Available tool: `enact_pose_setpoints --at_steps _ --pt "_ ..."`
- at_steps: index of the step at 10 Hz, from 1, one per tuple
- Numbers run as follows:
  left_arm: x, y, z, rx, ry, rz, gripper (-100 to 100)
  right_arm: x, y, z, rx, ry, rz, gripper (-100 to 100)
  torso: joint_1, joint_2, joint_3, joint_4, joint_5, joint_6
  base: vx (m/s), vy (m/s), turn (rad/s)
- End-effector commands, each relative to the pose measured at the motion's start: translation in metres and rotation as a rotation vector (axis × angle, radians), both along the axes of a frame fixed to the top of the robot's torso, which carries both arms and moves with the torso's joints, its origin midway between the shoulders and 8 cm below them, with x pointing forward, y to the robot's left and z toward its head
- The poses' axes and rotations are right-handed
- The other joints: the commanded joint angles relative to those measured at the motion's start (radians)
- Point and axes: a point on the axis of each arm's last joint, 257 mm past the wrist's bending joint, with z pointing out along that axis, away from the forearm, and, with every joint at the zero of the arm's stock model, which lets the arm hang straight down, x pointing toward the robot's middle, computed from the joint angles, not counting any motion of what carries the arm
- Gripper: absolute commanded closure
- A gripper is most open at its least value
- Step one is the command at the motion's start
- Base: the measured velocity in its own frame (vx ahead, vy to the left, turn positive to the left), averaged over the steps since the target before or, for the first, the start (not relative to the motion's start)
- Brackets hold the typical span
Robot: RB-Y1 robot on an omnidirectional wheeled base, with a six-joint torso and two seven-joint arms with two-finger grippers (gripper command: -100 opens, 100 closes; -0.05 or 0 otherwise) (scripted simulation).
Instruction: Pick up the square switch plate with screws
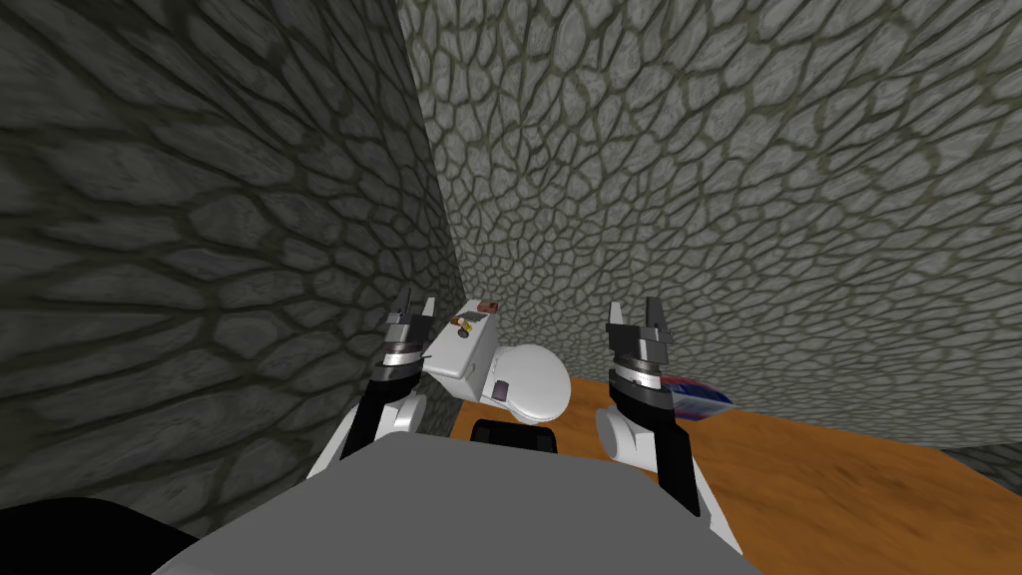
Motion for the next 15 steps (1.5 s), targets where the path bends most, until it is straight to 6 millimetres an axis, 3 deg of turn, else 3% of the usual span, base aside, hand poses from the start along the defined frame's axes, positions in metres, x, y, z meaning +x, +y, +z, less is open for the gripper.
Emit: enact_pose_setpoints --at_steps 1,15 --pt "0.005 -0.004 -0.005 0.027 0.028 -0.02 -100 0.0 0.0 0.0 0.0 0.0 0.0 0 0.0 0.0 0.0 0.0 0.0 0.0 0.004 0.0 -0.013" --pt "0.062 -0.015 -0.088 0.001 0.384 -0.063 -100 0.0 0.0 0.0 0.0 0.0 0.0 0 -0.001 -0.001 -0.001 0.0 0.0 0.0 0.017 -0.008 -0.008"
